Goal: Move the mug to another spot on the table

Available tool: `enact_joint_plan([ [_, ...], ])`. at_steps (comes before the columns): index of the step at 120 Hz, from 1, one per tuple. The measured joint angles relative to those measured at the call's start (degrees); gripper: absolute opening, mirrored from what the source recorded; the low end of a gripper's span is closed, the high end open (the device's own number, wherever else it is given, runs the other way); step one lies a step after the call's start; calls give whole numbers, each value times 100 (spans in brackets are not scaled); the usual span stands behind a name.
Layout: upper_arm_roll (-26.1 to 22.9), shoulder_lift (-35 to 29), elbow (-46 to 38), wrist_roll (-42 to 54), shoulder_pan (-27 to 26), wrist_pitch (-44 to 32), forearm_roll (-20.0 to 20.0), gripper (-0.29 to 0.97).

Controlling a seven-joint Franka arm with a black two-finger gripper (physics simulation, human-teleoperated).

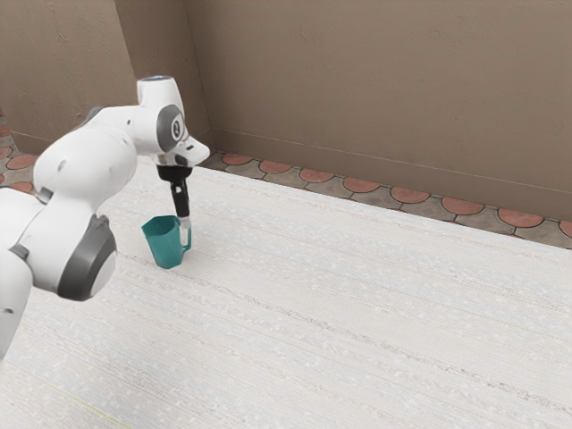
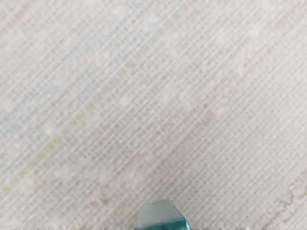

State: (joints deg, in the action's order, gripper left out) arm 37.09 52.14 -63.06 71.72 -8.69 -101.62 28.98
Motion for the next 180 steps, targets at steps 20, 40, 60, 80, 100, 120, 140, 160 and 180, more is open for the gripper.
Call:
enact_joint_plan([
  [20,32,133,105,-244,-2,40,-18,68],
  [40,61,218,116,-434,-2,29,-18,68],
  [60,82,323,103,-584,-2,10,-16,68],
  [80,106,419,107,-710,-2,4,-9,68],
  [100,102,466,107,-812,-2,-2,-9,68],
  [120,104,470,105,-901,-2,-34,-24,36],
  [140,112,461,106,-984,-1,-68,-41,21],
  [160,115,454,137,-1051,-9,-94,-119,11],
  [180,116,443,314,-1109,-22,-71,-248,4],
])
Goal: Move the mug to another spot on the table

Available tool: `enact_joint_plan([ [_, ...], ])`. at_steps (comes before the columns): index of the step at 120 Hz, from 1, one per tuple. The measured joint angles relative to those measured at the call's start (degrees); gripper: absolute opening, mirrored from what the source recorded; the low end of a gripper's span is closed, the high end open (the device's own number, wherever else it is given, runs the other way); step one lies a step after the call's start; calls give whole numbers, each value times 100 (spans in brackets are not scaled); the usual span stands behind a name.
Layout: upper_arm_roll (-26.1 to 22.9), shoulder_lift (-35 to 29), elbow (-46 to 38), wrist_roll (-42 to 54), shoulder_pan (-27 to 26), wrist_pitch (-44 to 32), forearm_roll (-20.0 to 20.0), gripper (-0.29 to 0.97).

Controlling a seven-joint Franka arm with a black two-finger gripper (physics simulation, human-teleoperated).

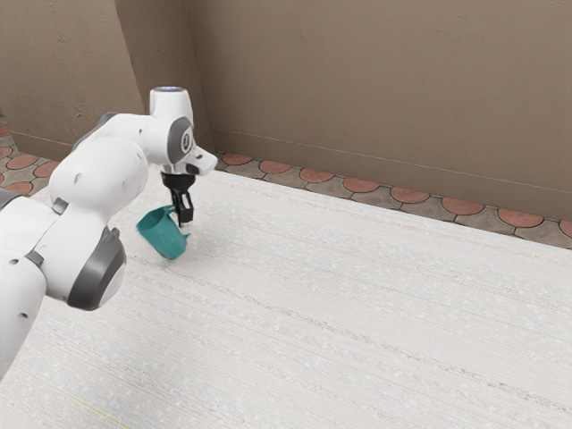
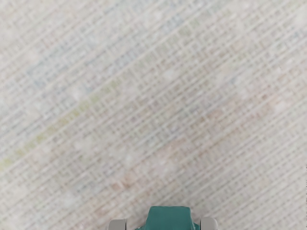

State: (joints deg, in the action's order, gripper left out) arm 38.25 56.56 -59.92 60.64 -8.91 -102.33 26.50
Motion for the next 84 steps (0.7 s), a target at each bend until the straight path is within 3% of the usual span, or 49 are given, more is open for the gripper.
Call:
enact_joint_plan([
  [20,-11,-27,192,-69,-80,54,-144,-4],
  [36,-53,-218,126,-163,-445,115,-401,-7],
  [63,-136,-892,-828,-436,-1178,351,-826,-8],
  [84,-158,-1070,-1200,-673,-1524,469,-975,-8],
])
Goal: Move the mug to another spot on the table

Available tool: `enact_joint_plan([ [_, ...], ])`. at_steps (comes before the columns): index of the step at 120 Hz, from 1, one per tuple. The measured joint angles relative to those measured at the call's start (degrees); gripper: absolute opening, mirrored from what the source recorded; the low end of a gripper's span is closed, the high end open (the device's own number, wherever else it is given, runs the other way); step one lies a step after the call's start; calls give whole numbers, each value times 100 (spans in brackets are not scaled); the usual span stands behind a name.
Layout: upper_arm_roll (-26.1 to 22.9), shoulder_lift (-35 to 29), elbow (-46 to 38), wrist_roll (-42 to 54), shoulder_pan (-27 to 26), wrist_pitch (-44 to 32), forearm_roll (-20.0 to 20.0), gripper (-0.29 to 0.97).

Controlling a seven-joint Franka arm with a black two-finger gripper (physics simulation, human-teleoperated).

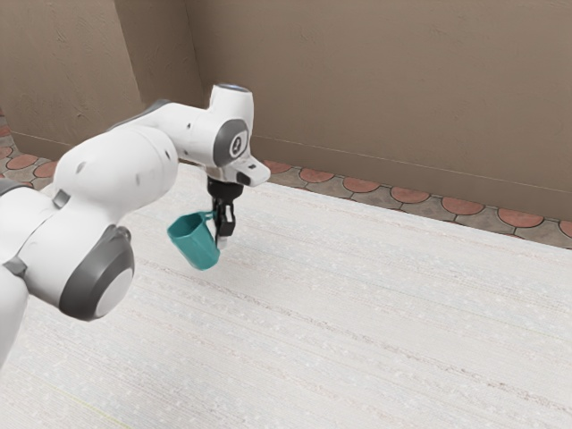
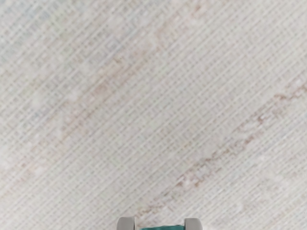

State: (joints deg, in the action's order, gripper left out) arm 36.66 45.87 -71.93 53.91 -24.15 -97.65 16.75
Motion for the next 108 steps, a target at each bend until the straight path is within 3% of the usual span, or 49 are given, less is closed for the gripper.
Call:
enact_joint_plan([
  [39,-147,35,-187,-400,-364,38,-48,-9],
  [108,-399,233,-320,-940,-399,-16,-29,-11],
])
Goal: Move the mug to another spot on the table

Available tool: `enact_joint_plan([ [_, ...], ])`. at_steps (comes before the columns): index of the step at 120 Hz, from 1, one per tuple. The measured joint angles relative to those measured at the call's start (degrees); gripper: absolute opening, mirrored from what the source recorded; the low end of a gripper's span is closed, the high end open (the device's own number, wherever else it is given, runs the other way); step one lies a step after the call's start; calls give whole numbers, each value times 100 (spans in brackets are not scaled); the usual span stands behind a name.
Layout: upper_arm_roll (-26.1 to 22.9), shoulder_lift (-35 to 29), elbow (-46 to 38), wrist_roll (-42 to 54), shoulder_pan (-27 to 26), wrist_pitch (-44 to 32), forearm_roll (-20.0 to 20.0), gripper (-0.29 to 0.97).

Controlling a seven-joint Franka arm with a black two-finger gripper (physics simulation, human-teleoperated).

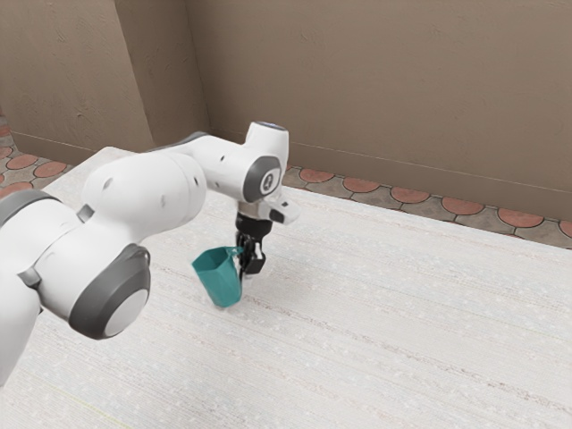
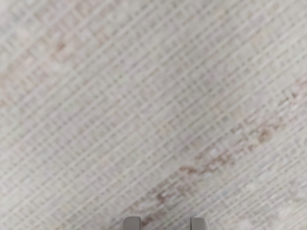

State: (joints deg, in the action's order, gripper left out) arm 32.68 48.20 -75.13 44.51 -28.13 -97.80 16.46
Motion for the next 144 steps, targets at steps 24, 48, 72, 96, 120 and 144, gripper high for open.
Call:
enact_joint_plan([
  [24,-94,77,75,-139,-7,-115,-6,-11],
  [48,-109,127,89,-266,-8,-194,-1,3],
  [72,-116,132,93,-329,-7,-166,61,41],
  [96,-107,126,376,-374,-10,-120,32,56],
  [120,-105,117,499,-409,-17,-75,-29,63],
  [144,-68,-39,505,-433,-78,-11,-48,65],
])
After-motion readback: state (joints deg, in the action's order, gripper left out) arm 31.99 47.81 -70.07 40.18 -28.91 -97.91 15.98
